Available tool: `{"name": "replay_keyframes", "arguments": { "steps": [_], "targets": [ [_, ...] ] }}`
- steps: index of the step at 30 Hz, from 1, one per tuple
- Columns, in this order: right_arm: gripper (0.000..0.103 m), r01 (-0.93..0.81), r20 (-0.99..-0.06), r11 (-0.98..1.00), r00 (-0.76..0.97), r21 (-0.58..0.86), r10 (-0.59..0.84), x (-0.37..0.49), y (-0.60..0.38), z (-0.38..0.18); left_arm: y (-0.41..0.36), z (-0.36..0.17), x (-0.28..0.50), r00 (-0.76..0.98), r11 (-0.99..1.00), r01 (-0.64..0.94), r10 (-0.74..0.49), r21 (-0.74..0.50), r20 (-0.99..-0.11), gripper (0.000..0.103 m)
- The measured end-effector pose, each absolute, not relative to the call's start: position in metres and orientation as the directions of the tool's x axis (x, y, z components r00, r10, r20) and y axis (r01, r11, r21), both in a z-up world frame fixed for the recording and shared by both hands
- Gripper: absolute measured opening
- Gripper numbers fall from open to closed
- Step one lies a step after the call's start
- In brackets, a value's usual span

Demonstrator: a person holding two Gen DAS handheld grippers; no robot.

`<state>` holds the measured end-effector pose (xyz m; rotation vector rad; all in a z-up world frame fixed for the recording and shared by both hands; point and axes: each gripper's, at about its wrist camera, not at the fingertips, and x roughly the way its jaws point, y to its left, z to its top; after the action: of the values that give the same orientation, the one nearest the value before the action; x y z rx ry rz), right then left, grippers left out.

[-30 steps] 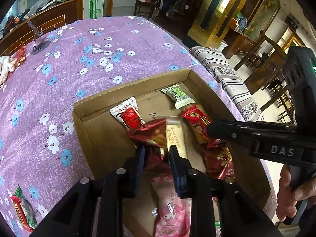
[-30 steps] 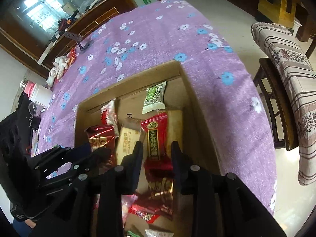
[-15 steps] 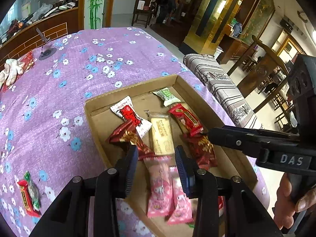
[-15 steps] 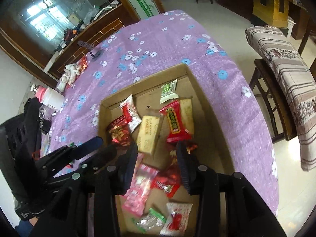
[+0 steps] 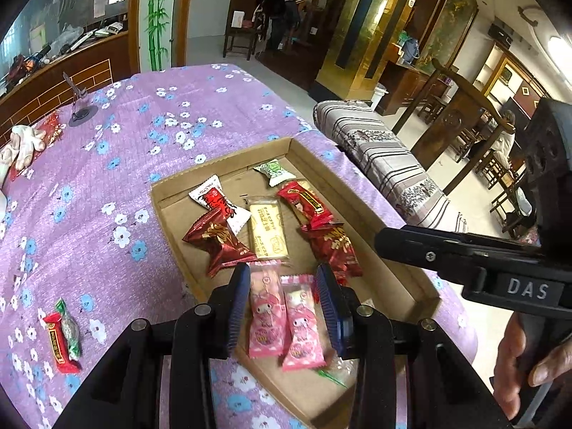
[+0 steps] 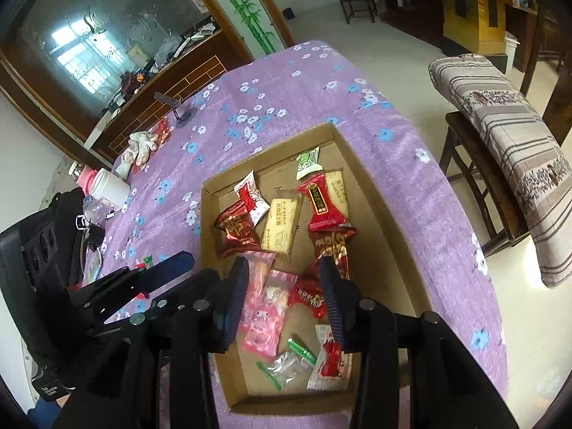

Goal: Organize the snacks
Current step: 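Move both open tools from the tray back toward the candies on the cloth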

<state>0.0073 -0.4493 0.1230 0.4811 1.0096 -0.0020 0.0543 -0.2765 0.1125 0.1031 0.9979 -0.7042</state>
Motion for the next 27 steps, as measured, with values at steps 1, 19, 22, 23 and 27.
{"name": "replay_keyframes", "arguments": {
  "steps": [1,19,22,23,27],
  "targets": [
    [0.039,0.222,-0.811,0.892,0.541,0.393,0.222,0.006,-0.449,0.123,-0.275,0.115,0.052,0.343,0.776,0.587,-0.498,-0.232,-0.796,0.04],
    [0.04,0.168,-0.792,0.865,0.511,0.472,0.333,-0.002,-0.4,0.127,-0.225,0.131,0.028,0.379,0.791,0.567,-0.499,-0.23,-0.779,0.04],
    [0.04,0.141,-0.796,0.874,0.497,0.465,0.344,0.0,-0.388,0.126,-0.215,0.129,0.026,0.384,0.799,0.555,-0.494,-0.233,-0.78,0.04],
    [0.04,0.137,-0.799,0.876,0.493,0.462,0.344,0.0,-0.384,0.125,-0.212,0.128,0.026,0.384,0.801,0.55,-0.492,-0.234,-0.781,0.04],
    [0.04,0.13,-0.805,0.879,0.479,0.458,0.349,0.001,-0.374,0.122,-0.2,0.125,0.025,0.383,0.809,0.535,-0.49,-0.245,-0.783,0.04]
  ]
}}
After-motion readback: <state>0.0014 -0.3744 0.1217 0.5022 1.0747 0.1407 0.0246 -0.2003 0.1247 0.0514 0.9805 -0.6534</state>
